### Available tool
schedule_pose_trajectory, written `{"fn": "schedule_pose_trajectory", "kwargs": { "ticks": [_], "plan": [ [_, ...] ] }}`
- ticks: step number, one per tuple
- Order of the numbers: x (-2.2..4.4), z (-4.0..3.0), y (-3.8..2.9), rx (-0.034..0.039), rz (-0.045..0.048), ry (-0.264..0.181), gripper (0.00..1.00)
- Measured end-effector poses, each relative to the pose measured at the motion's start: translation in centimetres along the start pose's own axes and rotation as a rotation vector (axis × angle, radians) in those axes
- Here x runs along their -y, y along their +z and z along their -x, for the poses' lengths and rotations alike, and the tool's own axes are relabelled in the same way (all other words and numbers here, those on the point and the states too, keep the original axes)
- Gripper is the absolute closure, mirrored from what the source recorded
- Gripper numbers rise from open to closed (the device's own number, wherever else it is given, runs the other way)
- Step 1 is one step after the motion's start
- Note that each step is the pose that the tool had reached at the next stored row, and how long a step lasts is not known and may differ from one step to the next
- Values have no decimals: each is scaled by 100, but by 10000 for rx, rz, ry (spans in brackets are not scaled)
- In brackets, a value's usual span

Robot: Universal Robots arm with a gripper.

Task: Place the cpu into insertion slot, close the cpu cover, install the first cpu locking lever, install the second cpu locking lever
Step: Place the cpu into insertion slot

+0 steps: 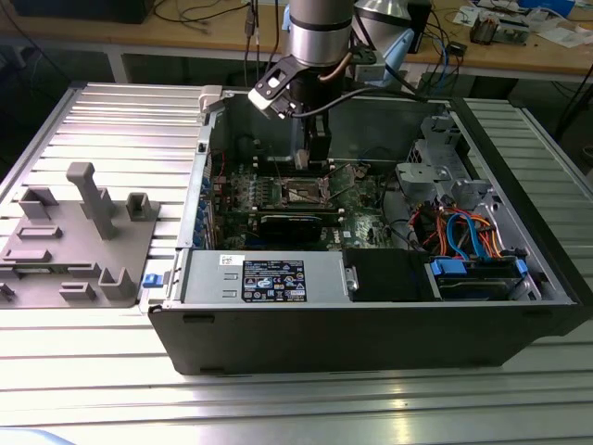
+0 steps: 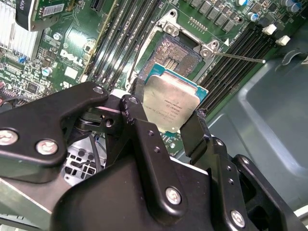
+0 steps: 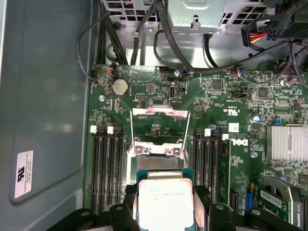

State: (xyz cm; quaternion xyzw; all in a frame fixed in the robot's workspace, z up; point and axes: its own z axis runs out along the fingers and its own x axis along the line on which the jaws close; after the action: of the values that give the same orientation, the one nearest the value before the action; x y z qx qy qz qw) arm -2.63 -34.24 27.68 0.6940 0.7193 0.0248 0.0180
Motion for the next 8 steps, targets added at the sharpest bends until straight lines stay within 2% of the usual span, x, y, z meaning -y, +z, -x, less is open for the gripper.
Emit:
{"fn": "schedule_pose_trajectory", "kwargs": {
  "ticks": [8],
  "plan": [
    [3, 0, 44, 0, 0, 0, 45]
  ]
}}
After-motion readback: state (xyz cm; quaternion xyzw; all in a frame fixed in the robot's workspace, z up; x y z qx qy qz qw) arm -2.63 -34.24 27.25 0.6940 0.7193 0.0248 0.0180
